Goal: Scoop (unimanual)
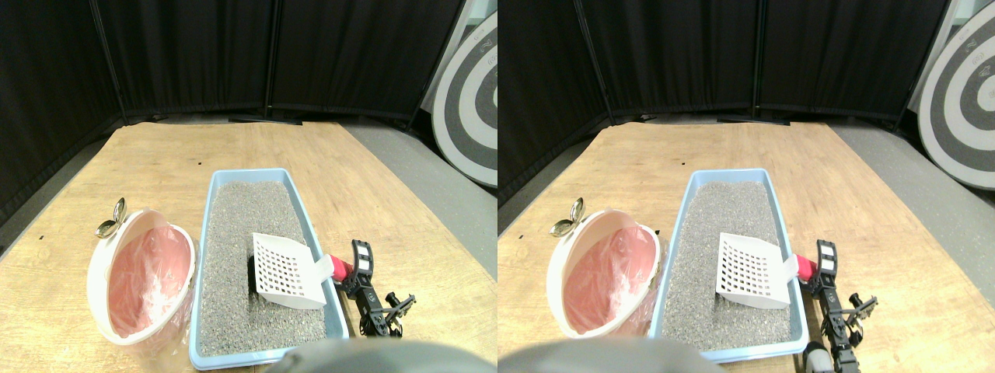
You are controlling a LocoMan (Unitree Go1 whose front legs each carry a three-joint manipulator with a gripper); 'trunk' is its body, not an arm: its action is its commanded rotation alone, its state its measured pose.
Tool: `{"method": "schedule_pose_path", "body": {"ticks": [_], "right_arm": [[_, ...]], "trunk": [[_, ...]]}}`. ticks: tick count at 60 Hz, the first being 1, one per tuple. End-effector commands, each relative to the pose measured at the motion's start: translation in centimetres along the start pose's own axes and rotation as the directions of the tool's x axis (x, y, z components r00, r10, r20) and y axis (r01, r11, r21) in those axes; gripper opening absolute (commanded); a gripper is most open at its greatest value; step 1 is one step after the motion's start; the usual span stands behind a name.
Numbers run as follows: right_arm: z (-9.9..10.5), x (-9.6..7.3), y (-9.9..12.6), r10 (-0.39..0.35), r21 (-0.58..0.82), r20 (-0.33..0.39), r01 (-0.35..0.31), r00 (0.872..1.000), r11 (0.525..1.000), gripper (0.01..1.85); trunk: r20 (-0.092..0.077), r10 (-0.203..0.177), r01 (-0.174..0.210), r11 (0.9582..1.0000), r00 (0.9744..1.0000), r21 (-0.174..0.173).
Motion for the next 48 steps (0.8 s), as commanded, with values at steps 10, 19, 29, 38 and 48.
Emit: {"method": "schedule_pose_path", "body": {"ticks": [10, 19, 29, 38, 48], "right_arm": [[0.2, 1.1, 0.1, -0.007, -0.014, 0.018, 0.007, 1.000, 1.000, 0.93], [-0.1, 1.5, 0.2, -0.017, -0.018, 0.020, 0.017, 1.000, 1.000, 0.95], [-0.4, 2.0, 0.1, 0.015, -0.027, 0.032, -0.015, 0.999, 1.000, 0.57], [-0.5, 2.2, 0.1, 0.027, -0.052, 0.086, -0.023, 0.996, 0.998, 0.06], [0.5, 2.1, 0.0, 0.035, -0.064, 0.094, -0.029, 0.995, 0.998, 0.06]], "trunk": [[-0.011, -0.010, 0.010, 0.9998, 0.9999, -0.018], [-0.012, -0.007, 0.007, 0.9998, 0.9999, -0.020], [-0.019, -0.002, 0.001, 0.9997, 0.9998, -0.025], [-0.018, 0.001, -0.001, 0.9996, 0.9998, -0.027], [-0.018, 0.003, -0.004, 0.9996, 0.9998, -0.029]]}}
